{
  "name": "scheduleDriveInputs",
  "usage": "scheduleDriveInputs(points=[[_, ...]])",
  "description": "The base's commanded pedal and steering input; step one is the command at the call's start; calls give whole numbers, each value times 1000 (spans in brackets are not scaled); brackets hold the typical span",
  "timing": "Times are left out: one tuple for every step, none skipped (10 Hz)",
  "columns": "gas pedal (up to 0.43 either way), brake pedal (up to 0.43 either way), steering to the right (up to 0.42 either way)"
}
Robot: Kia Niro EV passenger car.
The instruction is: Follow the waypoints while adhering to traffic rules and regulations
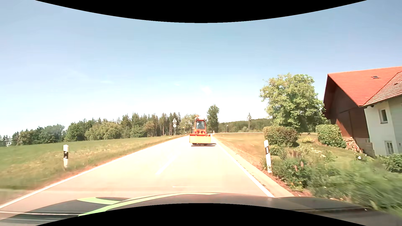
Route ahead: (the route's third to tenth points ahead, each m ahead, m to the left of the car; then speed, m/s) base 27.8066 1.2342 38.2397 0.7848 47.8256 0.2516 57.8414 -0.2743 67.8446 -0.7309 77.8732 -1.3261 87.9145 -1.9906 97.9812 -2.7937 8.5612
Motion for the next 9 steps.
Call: scheduleDriveInputs(points=[[130, 0, 0], [130, 0, -1], [118, 0, -1], [118, 0, -1], [98, 0, 0], [87, 0, 0], [79, 0, 0], [39, 0, 0], [20, 0, 0]])
